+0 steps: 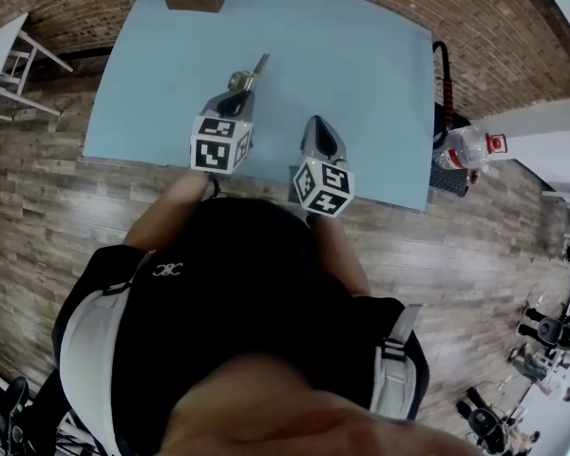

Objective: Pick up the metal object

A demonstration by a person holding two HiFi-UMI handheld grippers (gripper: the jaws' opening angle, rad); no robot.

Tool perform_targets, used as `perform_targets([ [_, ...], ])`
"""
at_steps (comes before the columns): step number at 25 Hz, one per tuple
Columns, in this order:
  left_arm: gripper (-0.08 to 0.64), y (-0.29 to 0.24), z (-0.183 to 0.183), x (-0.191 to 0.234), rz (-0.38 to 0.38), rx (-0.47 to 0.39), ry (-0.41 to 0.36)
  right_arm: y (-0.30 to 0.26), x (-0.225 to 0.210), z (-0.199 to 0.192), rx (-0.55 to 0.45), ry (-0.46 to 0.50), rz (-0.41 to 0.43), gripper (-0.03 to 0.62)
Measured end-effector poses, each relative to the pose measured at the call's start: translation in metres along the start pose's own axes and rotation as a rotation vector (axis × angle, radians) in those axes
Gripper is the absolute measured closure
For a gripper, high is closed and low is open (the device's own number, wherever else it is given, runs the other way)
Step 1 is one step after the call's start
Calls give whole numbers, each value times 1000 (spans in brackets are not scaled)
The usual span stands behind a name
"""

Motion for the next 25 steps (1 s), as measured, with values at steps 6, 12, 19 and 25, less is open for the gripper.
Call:
perform_targets([
  [6,557,1,-3,1,-16,14,16,0,3,-2,8,12,2,581],
  [12,557,-4,-4,0,-18,36,24,-2,0,-1,12,4,-4,580],
  [19,557,-6,-6,4,-14,47,22,-4,3,-6,21,2,-5,580],
  [25,557,-13,-8,5,-11,63,18,-10,0,-4,24,3,-6,580],
])
Point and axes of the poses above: the fingertips, and each gripper's own axes: y backward along the fingers, x to its left, z out of its top, the point moved 8 cm from there along y, backward along the fingers, and after that the axes turned 3 degrees about -z, right-handed, at the moved point
